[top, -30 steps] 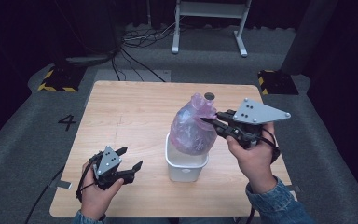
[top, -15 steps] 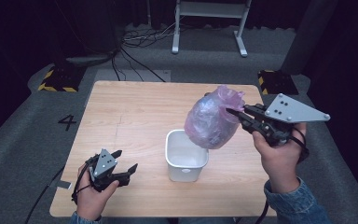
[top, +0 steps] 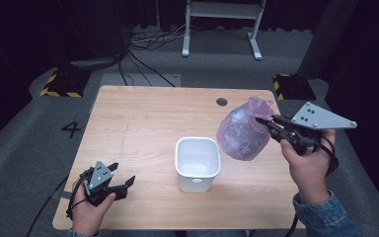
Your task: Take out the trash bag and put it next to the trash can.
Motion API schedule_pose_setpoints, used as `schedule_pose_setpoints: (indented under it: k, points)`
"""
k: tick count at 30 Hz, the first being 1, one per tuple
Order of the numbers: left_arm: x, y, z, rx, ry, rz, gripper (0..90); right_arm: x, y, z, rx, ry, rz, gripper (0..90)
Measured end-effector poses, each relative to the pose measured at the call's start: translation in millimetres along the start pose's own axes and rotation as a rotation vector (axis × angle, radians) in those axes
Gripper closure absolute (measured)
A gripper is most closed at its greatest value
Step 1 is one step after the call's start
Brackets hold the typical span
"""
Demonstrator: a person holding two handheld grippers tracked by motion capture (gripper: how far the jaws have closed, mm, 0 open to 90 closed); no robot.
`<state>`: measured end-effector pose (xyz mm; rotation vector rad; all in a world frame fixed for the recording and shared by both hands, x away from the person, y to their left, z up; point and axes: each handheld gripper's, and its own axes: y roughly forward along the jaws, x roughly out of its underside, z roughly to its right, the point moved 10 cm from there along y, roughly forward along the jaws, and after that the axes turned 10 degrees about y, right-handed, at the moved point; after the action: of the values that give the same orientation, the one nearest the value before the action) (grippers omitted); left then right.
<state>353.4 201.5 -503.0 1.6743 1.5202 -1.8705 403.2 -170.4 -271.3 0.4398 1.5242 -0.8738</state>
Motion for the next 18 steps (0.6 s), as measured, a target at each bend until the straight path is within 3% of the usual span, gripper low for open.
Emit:
schedule_pose_setpoints:
  k: [8,13,18]
  points:
    - [12.8,3.1,-5.2,-0.010,0.003,-0.032,25.9,33.7,9.4,22.4,0.042,0.031,-0.078,87.5]
    - [18.7,6.6,-3.4,0.028,0.012,-0.038,30.1,57.9,18.8,37.1,0.070,0.052,-0.135,87.2]
    - [22.8,9.1,-3.6,0.032,0.014,-0.046,29.4,80.9,29.2,48.2,0.073,0.096,-0.180,87.1]
